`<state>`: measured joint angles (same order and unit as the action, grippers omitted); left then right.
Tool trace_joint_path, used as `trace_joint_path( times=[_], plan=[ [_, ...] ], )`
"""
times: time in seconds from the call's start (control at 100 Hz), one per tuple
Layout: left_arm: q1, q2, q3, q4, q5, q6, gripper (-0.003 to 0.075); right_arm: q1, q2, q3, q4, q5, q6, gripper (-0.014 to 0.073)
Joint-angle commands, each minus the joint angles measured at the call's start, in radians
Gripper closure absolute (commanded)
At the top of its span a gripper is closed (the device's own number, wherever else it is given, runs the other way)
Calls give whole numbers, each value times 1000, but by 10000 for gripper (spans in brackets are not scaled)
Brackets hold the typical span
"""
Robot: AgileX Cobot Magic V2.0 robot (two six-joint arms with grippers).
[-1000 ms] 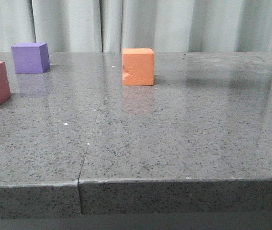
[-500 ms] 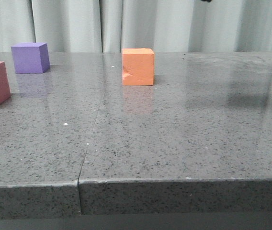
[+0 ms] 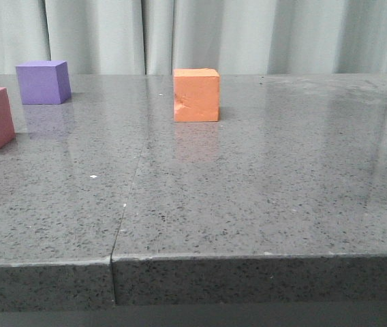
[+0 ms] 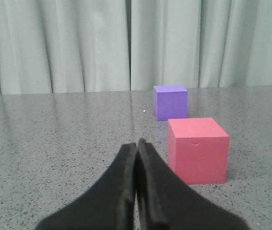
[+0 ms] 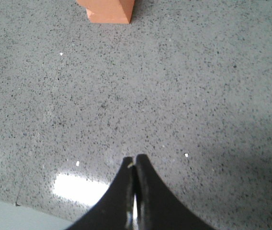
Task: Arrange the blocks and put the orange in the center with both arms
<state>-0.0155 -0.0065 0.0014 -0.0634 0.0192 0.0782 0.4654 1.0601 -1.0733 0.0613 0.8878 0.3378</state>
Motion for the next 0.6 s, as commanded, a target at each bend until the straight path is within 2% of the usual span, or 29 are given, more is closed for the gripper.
trace_joint_path(
  times=[0.0,0.27,0.59],
  plan=[
    [-8,-28,40,-9,-83,1,741,0,-96,62,-8,-116,-9,663],
    [-8,-28,36,-69,-108,1,741,0,-343,315,-8,-242,-9,663],
    [-8,-26,-17,-105,-89,1,741,0,-594,521,-10,-281,-9,663]
  ],
)
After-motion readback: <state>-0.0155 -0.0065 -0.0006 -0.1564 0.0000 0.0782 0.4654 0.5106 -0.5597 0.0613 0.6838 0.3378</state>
